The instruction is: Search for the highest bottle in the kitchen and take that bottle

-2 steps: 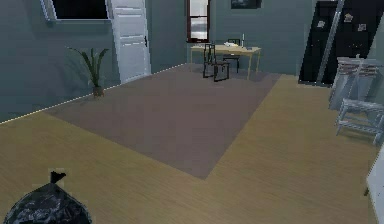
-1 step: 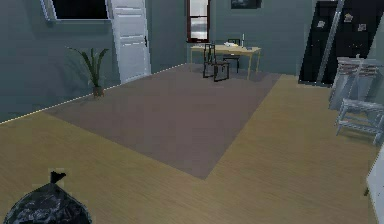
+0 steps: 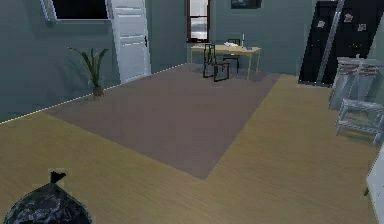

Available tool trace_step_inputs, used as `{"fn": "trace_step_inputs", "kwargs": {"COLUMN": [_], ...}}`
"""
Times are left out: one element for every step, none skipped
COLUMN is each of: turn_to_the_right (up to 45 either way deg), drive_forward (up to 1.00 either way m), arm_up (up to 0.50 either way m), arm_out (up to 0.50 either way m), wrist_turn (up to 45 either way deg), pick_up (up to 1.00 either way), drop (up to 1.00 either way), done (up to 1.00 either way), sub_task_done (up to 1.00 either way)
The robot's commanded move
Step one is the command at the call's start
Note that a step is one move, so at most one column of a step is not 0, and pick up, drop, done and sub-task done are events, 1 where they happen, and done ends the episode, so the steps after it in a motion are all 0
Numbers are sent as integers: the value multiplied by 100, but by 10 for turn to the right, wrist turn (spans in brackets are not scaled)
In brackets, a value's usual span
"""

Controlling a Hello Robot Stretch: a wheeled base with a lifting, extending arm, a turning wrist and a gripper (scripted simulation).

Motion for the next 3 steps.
{"fn": "trace_step_inputs", "kwargs": {"turn_to_the_right": [0,0,0], "drive_forward": [0,0,0], "arm_up": [0,0,0], "arm_out": [0,0,0], "wrist_turn": [450,150,0], "pick_up": [0,0,100], "drop": [0,0,0], "done": [0,0,0], "sub_task_done": [0,0,0]}}
